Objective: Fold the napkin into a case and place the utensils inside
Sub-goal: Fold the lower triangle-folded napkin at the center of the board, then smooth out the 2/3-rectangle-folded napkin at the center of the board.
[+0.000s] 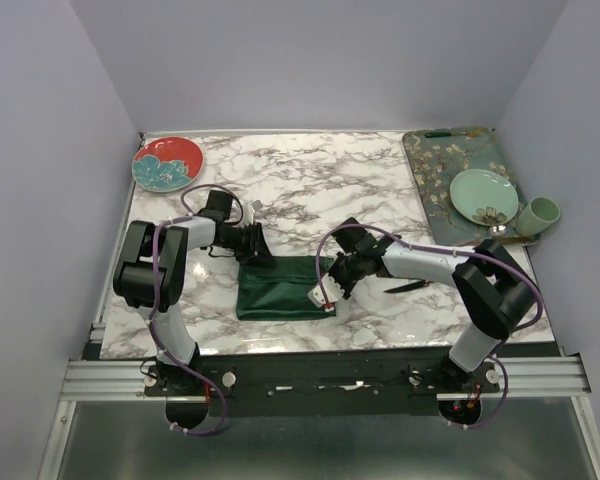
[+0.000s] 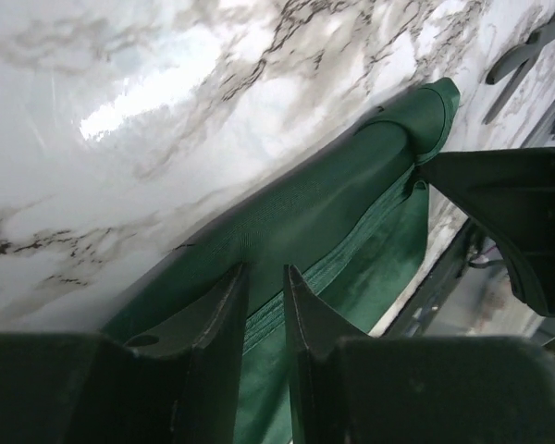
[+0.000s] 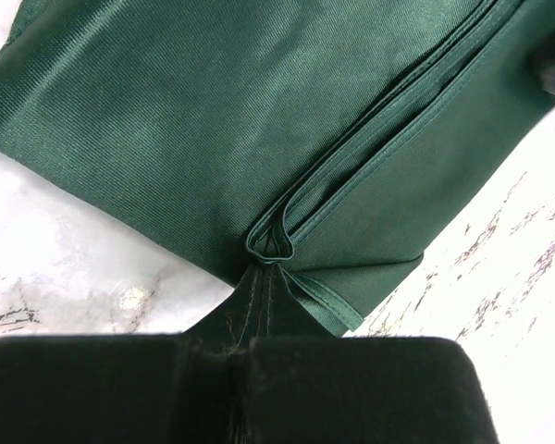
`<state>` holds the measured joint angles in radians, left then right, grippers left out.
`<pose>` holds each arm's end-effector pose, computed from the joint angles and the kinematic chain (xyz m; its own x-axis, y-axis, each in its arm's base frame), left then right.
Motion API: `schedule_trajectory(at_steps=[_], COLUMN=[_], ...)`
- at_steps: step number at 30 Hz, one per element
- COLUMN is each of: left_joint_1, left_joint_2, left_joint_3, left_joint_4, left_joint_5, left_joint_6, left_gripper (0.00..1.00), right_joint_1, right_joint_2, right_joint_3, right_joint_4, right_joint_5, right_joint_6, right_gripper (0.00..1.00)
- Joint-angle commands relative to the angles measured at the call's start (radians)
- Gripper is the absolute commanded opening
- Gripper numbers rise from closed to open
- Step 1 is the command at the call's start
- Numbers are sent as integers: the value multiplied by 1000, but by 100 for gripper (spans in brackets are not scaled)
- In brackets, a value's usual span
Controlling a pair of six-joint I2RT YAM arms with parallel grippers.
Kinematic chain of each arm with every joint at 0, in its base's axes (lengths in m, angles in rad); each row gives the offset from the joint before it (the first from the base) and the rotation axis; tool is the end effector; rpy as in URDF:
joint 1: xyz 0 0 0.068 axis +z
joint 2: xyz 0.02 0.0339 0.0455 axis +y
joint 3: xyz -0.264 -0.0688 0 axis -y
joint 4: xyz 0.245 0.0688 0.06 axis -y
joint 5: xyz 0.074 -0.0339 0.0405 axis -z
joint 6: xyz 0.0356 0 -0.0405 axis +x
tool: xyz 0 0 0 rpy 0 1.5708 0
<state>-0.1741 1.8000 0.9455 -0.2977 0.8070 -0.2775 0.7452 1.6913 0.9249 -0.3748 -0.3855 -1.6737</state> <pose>0.3168 -0.0818 0.1351 -0.9775 -0.0205 -0.2102 0.1468 0.6496 -0.7460 0.2220 0.2230 0.1516 0.8082 -0.5084 -0.2973 -0.5883 -0.6723 -0.4494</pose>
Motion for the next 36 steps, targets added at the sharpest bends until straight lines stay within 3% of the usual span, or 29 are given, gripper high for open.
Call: schedule_trajectory(at_steps=[1, 5, 8, 9, 12, 15, 18, 22, 28, 36], left_joint_1=[-2, -2, 2, 2, 12, 16, 16, 16, 16, 16], left_joint_2=[54, 62, 65, 65, 70, 65, 61, 58, 45, 24], left_joint_3=[-42, -66, -70, -70, -65, -67, -74, -77, -83, -82], left_joint_4=[42, 51, 63, 68, 63, 54, 54, 65, 62, 62], left_joint_5=[-32, -64, -77, -87, -100, -111, -117, -127, -134, -146], left_joint_6=[-68, -72, -83, -84, -81, -65, -63, -57, -43, -25], left_gripper=[31, 31, 31, 31, 31, 31, 31, 31, 31, 31], right_joint_1=[3, 2, 2, 2, 2, 2, -17, -67, -185, -228], right_joint_2=[-5, -41, -77, -109, -174, -209, -235, -173, 85, 232], right_joint_3=[-37, -6, 14, 17, 38, 60, 115, 259, 578, 614], right_joint_4=[-42, -42, -73, -85, -156, -236, -306, -323, -397, -414], right_joint_5=[48, 82, 80, 74, 42, 25, -30, -133, -266, -299], right_joint_6=[17, 116, 192, 212, 290, 371, 481, 809, 1306, 1555], right_gripper=[2, 12, 30, 44, 59, 62, 62, 59, 38, 33])
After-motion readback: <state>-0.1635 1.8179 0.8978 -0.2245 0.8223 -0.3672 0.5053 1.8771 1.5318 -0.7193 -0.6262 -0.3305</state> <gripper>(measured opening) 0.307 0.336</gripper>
